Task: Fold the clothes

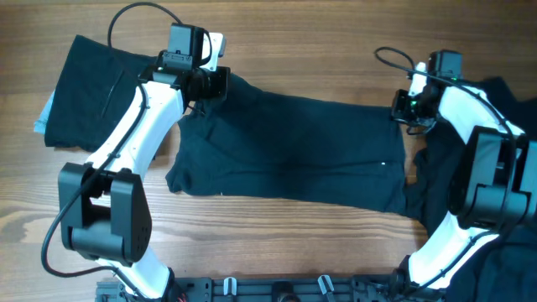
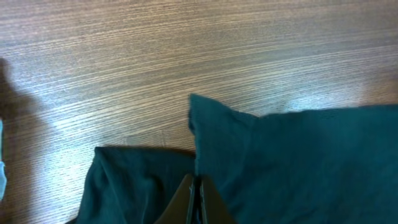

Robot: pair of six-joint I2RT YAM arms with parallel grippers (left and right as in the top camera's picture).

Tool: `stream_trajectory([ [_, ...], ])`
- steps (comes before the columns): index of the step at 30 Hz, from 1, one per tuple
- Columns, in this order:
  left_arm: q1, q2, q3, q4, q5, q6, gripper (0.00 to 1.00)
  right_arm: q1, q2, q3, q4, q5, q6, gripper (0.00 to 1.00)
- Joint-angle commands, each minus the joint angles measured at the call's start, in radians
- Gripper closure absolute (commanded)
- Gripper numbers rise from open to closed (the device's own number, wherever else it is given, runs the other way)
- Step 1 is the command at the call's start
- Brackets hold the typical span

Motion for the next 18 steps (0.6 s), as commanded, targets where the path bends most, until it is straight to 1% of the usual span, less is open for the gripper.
stream_trajectory([
  [1, 0.022, -0.070, 0.008, 0.003, -0.006, 0.016, 0.96, -0.043, -0.070, 0.031, -0.014, -0.041, 0.039, 0.95],
  [6, 0.029, -0.111, 0.008, -0.049, -0.006, 0.015, 0.96, -0.048, -0.129, 0.031, -0.106, -0.113, 0.026, 0.95],
  [9, 0.029, -0.111, 0.008, -0.093, -0.006, 0.017, 0.96, -0.047, -0.149, 0.031, -0.142, -0.174, -0.016, 0.92],
  [18, 0.029, -0.111, 0.008, -0.209, -0.006, 0.019, 0.96, -0.047, -0.215, 0.031, -0.306, -0.176, -0.011, 0.95],
])
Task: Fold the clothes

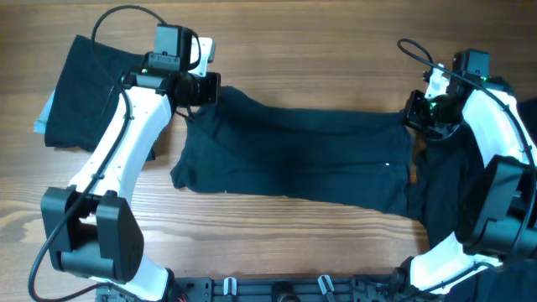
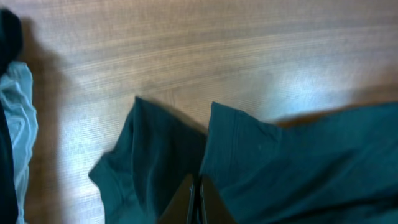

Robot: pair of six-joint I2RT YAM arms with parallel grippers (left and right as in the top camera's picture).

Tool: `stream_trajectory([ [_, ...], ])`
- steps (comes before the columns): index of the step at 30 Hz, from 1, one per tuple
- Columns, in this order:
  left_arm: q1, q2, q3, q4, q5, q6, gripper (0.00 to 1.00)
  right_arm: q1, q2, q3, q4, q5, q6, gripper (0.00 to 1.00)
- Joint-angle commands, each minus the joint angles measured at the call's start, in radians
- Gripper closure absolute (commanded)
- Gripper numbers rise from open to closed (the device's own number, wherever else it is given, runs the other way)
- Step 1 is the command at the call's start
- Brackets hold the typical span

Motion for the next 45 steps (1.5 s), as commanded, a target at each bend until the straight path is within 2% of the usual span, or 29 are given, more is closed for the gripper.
stream_trajectory([
  [1, 0.005, -0.016, 0.008, -0.058, -0.005, 0.013, 0.96, 0.002, -0.052, 0.019, -0.099, -0.027, -0.014, 0.95],
  [8, 0.005, -0.018, 0.008, -0.182, -0.005, 0.013, 0.96, 0.002, -0.052, 0.019, -0.220, 0.031, -0.001, 0.95],
  [14, 0.005, -0.050, 0.008, -0.291, -0.005, 0.005, 0.96, 0.005, -0.052, 0.018, -0.333, 0.160, 0.039, 0.92],
  [22, 0.031, -0.085, 0.007, -0.413, -0.021, 0.005, 0.96, 0.005, -0.052, 0.018, -0.410, 0.187, 0.035, 0.89],
  [35, 0.031, -0.084, -0.081, -0.409, -0.033, 0.005, 0.96, 0.005, -0.052, 0.008, -0.461, 0.187, 0.035, 0.85],
  [36, 0.031, -0.084, -0.093, -0.398, -0.033, 0.005, 0.96, 0.006, -0.052, 0.004, -0.465, 0.187, 0.034, 0.84],
  [39, 0.031, -0.084, -0.100, -0.404, -0.071, -0.010, 0.96, 0.006, -0.052, -0.006, -0.474, 0.248, 0.051, 0.54],
  [40, 0.031, -0.084, -0.100, -0.407, -0.080, -0.019, 0.96, 0.006, -0.052, -0.006, -0.474, 0.274, 0.075, 0.48],
  [45, 0.031, -0.084, -0.100, -0.407, -0.083, -0.021, 0.96, 0.006, -0.052, -0.006, -0.423, 0.269, 0.097, 0.33],
])
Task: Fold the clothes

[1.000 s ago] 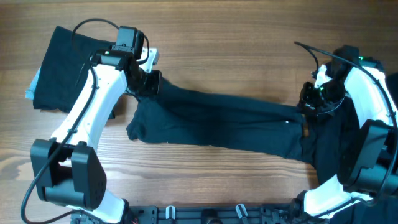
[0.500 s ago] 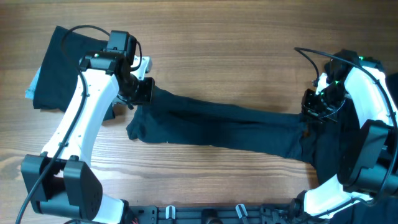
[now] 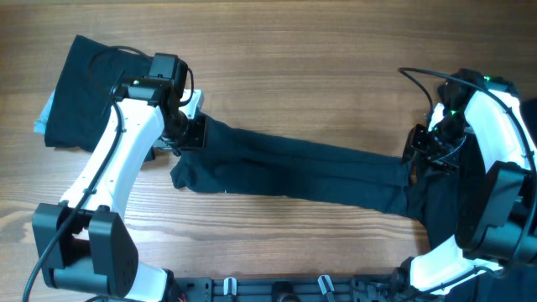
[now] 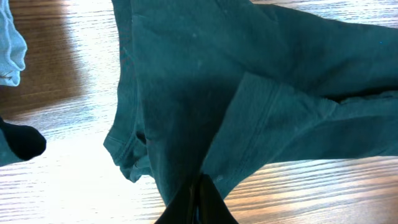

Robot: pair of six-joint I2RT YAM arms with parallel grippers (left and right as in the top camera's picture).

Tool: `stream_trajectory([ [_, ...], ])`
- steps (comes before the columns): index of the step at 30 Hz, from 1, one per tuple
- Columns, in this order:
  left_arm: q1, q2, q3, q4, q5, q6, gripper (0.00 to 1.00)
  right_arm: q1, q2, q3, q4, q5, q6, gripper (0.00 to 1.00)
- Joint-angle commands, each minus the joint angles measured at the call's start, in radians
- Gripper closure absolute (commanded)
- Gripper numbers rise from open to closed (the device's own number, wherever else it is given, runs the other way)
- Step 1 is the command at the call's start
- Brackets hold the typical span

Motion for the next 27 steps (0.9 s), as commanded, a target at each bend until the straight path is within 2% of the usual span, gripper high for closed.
stream_trajectory([
  [1, 0.004, -0.011, -0.011, 0.000, -0.022, -0.014, 0.96, 0.005, -0.023, -0.010, 0.057, -0.010, 0.019, 0.32],
  [8, 0.003, -0.011, -0.011, -0.001, -0.010, -0.014, 0.96, 0.006, -0.023, -0.059, 0.110, -0.110, -0.011, 0.36],
  [12, 0.003, -0.011, -0.011, -0.001, -0.010, -0.014, 0.96, 0.007, -0.023, -0.139, 0.111, -0.184, -0.069, 0.44],
  [14, 0.003, -0.011, -0.011, -0.001, -0.010, -0.014, 0.96, 0.009, -0.023, -0.179, 0.120, -0.183, -0.062, 0.51],
  [20, 0.003, -0.011, -0.011, -0.017, -0.011, -0.014, 0.96, 0.008, -0.026, -0.231, 0.157, -0.119, 0.003, 0.96],
  [27, 0.003, -0.011, -0.011, -0.055, -0.011, -0.013, 0.96, 0.006, -0.063, -0.148, 0.119, -0.108, -0.010, 0.96],
])
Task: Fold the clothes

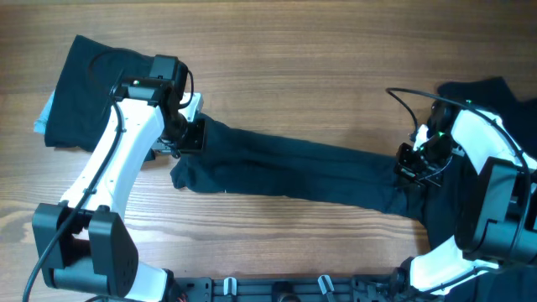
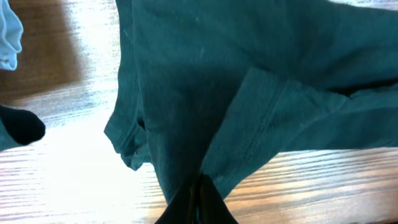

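A dark teal garment [image 1: 294,172] lies folded lengthwise as a long narrow strip across the wooden table. My left gripper [image 1: 190,134] is at its left end, shut on a fold of the fabric. In the left wrist view the fingertips [image 2: 199,190] pinch the cloth, and the doubled garment [image 2: 205,74] with a hemmed flap spreads out ahead of them. My right gripper [image 1: 411,164] is at the strip's right end and looks closed on the cloth there.
A stack of folded dark clothes [image 1: 92,84] rests at the far left on a light blue cloth [image 1: 42,116]. That light blue cloth [image 2: 9,43] also shows in the left wrist view. A heap of dark clothes [image 1: 503,176] lies along the right side under the right arm.
My right gripper has shifted a little to the left and toward the front edge with the garment's end. The left gripper and the strip look nearly unchanged.
The garment lay spread wide, with both grippers shut on its far corners. A moment later the corners were held slightly further apart. Then both grippers were nearer the front, the far edge lay over the near part, and the garment formed the narrow strip it is now.
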Robot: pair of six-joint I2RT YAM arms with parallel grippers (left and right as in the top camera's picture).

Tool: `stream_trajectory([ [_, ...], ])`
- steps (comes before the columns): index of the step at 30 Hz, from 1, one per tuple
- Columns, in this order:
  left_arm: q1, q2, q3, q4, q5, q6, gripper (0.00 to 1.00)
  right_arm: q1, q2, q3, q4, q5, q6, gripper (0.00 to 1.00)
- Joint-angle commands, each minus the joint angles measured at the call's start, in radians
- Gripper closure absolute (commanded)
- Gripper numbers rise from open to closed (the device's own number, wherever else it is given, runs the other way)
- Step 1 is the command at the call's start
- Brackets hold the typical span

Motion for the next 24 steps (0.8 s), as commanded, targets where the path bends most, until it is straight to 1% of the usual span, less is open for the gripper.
stream_trajectory([
  [1, 0.003, -0.011, -0.011, -0.008, -0.006, -0.013, 0.96, 0.002, -0.067, 0.073, -0.009, 0.020, -0.004, 0.96],
  [2, 0.003, -0.011, -0.011, 0.006, -0.006, -0.013, 0.96, 0.002, -0.082, 0.082, 0.003, 0.019, 0.002, 0.77],
  [3, 0.003, -0.011, -0.011, 0.020, -0.005, -0.013, 0.96, 0.002, -0.088, 0.083, 0.010, 0.018, 0.003, 0.50],
  [4, 0.003, -0.011, -0.011, 0.031, -0.005, -0.014, 0.96, 0.002, -0.090, 0.083, 0.018, 0.016, 0.003, 0.41],
  [5, 0.003, -0.011, -0.011, 0.039, -0.005, -0.014, 0.96, 0.002, -0.089, 0.082, 0.025, 0.017, 0.003, 0.39],
  [8, 0.003, -0.011, -0.011, 0.061, 0.018, -0.017, 0.96, 0.002, -0.082, 0.074, 0.060, 0.016, 0.012, 0.37],
  [10, 0.003, -0.011, -0.011, 0.073, 0.029, -0.017, 0.96, 0.003, -0.082, 0.054, 0.079, 0.016, 0.034, 0.38],
  [14, 0.003, -0.011, -0.011, 0.082, 0.028, -0.017, 0.96, 0.003, -0.082, -0.013, 0.118, 0.016, 0.033, 0.39],
  [15, 0.003, -0.011, -0.011, 0.083, 0.028, -0.017, 0.96, 0.003, -0.082, -0.029, 0.132, 0.016, 0.034, 0.40],
  [18, 0.003, -0.011, -0.011, 0.086, 0.028, -0.017, 0.96, 0.003, -0.082, -0.051, 0.147, 0.013, 0.033, 0.49],
  [21, 0.003, -0.011, -0.011, 0.086, 0.028, -0.017, 0.96, 0.003, -0.082, -0.053, 0.158, 0.012, 0.029, 0.53],
  [24, 0.003, -0.011, -0.011, 0.086, 0.028, -0.017, 0.96, 0.003, -0.082, -0.053, 0.191, 0.014, 0.030, 0.55],
])
